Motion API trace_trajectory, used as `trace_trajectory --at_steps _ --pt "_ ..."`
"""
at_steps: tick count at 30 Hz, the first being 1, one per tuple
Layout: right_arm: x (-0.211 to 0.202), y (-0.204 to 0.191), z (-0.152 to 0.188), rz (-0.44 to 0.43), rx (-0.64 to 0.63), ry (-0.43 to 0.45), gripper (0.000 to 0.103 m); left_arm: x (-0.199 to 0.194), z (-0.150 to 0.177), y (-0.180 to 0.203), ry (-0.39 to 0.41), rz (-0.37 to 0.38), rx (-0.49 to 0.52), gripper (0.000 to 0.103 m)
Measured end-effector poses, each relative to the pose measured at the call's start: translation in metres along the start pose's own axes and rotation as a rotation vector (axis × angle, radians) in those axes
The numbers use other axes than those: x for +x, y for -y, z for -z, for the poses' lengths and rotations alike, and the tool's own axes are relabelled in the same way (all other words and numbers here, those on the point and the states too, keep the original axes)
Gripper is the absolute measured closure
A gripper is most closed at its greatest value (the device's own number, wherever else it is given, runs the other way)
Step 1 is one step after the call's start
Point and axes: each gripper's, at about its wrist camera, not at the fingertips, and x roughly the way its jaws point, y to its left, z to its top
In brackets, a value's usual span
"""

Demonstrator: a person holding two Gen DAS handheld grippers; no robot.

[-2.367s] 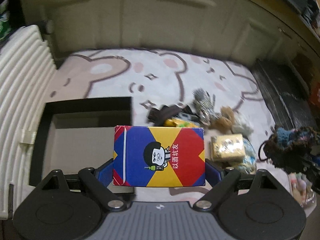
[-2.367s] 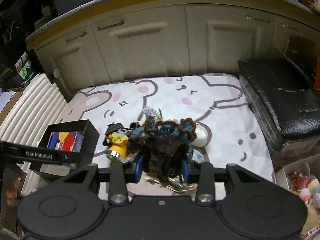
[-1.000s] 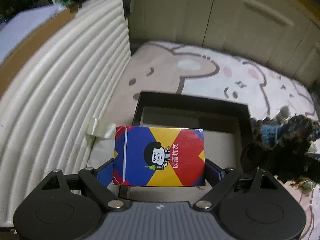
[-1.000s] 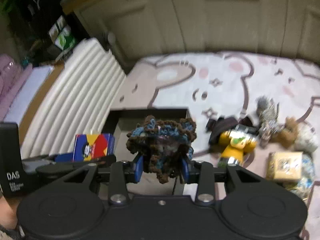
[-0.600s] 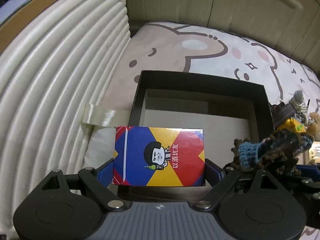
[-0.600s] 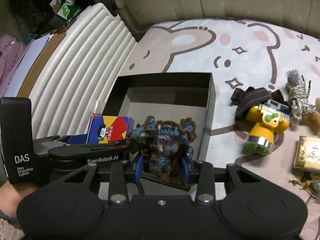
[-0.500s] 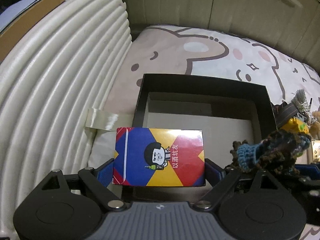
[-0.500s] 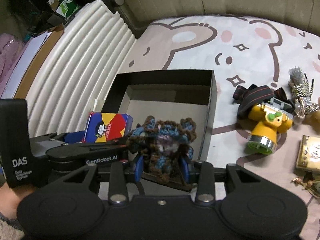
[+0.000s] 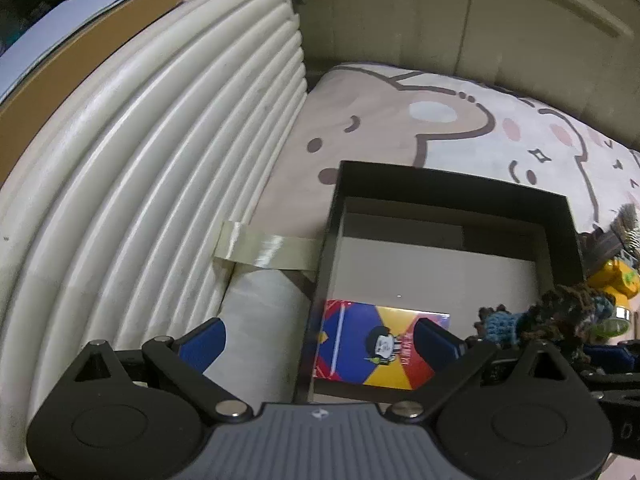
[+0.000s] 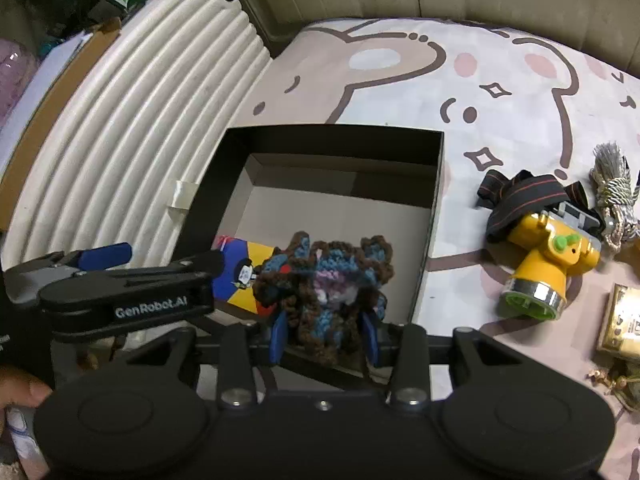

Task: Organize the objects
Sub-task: 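Carry the card box with the left tool into the black box while the right tool carries the pouch there, then open the left tool releasing the card box while the right tool lowers and releases the pouch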

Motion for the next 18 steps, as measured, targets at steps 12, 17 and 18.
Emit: trace_trajectory --at_steps 12,17,18 --pt "0.027 -0.007 -0.001 -0.024 -0.006 -0.117 0.047 0.013 -0.001 -0.005 -0.027 0.015 -0.010 0.004" --pt "0.014 -0.001 -0.002 -0.041 0.041 -0.100 0.042 0.014 -0.002 -0.003 -0.037 0.032 -0.015 0.004" --pt "0.010 0.000 -0.002 -0.039 0.043 -0.089 0.042 0.014 -0.002 -0.002 -0.037 0.035 -0.015 0.004"
